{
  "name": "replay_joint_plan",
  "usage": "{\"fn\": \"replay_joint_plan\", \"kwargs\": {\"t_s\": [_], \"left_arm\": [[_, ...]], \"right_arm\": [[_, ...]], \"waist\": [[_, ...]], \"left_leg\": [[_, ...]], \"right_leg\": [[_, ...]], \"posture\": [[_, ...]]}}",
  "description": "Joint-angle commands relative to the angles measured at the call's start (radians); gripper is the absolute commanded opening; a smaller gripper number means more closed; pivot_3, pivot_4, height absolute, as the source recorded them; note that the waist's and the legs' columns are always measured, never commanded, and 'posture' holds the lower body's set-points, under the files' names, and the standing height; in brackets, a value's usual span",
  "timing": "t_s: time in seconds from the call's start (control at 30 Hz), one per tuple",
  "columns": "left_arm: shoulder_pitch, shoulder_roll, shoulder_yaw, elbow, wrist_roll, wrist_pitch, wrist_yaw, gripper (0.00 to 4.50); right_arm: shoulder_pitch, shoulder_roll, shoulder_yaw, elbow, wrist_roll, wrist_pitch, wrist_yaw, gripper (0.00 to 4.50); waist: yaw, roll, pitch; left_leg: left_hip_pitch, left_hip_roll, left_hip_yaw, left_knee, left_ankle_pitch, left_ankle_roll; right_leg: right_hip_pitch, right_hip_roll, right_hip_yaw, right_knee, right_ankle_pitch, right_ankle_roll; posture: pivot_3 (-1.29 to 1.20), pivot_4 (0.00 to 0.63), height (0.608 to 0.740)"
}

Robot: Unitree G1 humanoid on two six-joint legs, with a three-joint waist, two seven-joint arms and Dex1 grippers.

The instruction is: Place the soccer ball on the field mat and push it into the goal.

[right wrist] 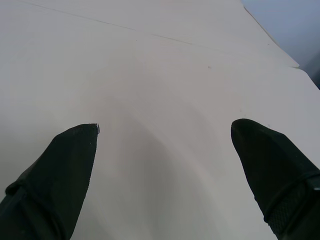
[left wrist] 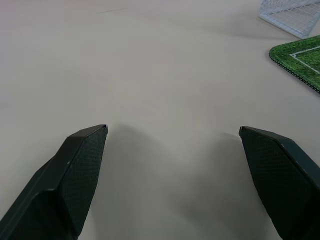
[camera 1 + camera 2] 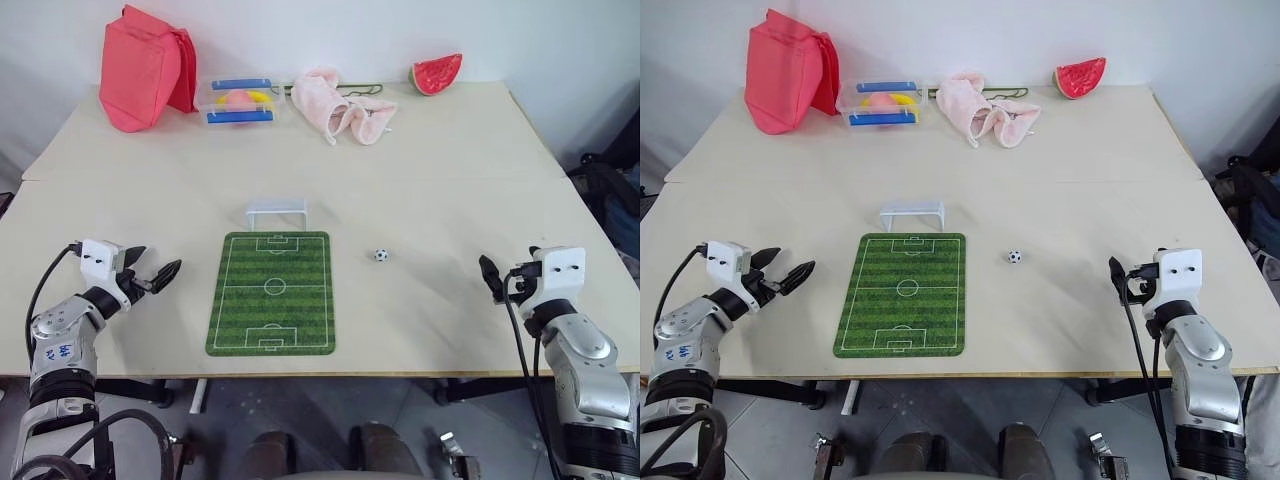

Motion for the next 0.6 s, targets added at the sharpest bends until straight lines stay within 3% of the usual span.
{"fn": "replay_joint_plan", "kwargs": {"t_s": [0.03,0.2,0.33,0.6], "left_arm": [[0.007,-0.011,0.004,-0.067,-0.034,0.05,-0.025,4.5],[0.026,-0.017,0.004,-0.136,-0.038,0.096,-0.023,4.5],[0.01,-0.017,-0.001,-0.174,-0.033,0.151,0.0,4.5],[0.03,-0.024,0.015,-0.245,-0.099,0.099,-0.154,4.5]], "right_arm": [[-0.008,-0.011,-0.032,-0.028,0.001,-0.023,-0.014,4.46],[-0.027,-0.03,-0.042,-0.081,0.021,0.039,-0.018,4.46],[-0.12,-0.06,-0.011,-0.14,0.094,0.215,0.013,4.46],[-0.336,-0.081,0.208,-0.161,0.147,0.469,0.154,4.46]], "waist": [[0.0,0.0,0.0],[0.0,0.0,0.0],[-0.004,0.0,0.0],[-0.001,0.0,0.0]], "left_leg": [[0.0,0.0,0.0,0.0,0.0,0.0],[0.0,0.0,0.0,0.0,0.0,0.0],[0.0,0.0,0.0,0.001,0.0,0.0],[-0.001,0.001,0.0,0.002,0.0,0.0]], "right_leg": [[0.0,0.0,0.0,0.0,0.0,0.0],[0.0,0.0,0.0,0.0,0.0,0.0],[0.0,0.0,0.001,0.001,0.0,0.0],[-0.001,0.001,0.0,0.001,0.0,0.0]], "posture": [[0.0,0.15,0.74],[0.0,0.15,0.74],[0.0,0.15,0.74],[0.0,0.15,0.74]]}}
